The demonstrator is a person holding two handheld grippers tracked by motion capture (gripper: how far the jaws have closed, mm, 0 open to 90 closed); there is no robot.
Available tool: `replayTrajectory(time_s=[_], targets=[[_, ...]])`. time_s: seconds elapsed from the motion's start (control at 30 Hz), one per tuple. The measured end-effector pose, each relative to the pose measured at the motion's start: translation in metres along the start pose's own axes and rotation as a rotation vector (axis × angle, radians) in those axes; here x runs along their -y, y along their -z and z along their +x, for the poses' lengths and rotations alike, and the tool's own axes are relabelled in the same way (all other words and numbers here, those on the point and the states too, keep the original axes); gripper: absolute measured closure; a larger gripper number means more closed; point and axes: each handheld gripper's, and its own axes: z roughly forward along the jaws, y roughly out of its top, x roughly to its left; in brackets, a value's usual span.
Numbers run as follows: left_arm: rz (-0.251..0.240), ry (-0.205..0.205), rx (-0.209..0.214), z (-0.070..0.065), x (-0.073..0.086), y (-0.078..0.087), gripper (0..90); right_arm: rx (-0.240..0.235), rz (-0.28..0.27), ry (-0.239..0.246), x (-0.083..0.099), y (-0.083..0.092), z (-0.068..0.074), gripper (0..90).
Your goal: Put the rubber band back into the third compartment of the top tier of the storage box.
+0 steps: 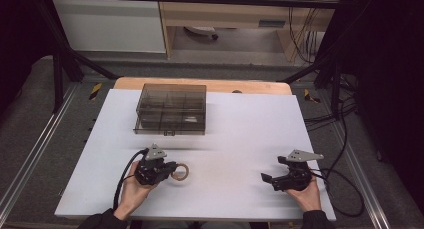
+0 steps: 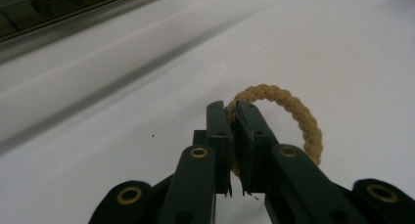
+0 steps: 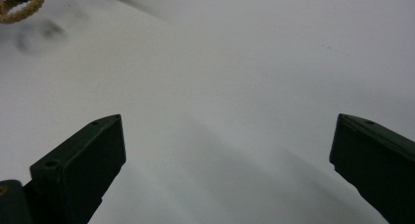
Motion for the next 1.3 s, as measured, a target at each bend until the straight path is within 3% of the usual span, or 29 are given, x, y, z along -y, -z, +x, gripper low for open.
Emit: replayTrajectory(time_s=[1.07,1.3], targets=[[-0.037,0.029,-0.034,0.009,-0.018,0.025,84.5,0.002,0.003,0.000,0.000,0.001,0.000,0.8],[-0.042,0.019,-0.038,0.011,-0.025,0.029,84.6,0.001,0.003,0.000,0.000,0.001,0.000,0.8]])
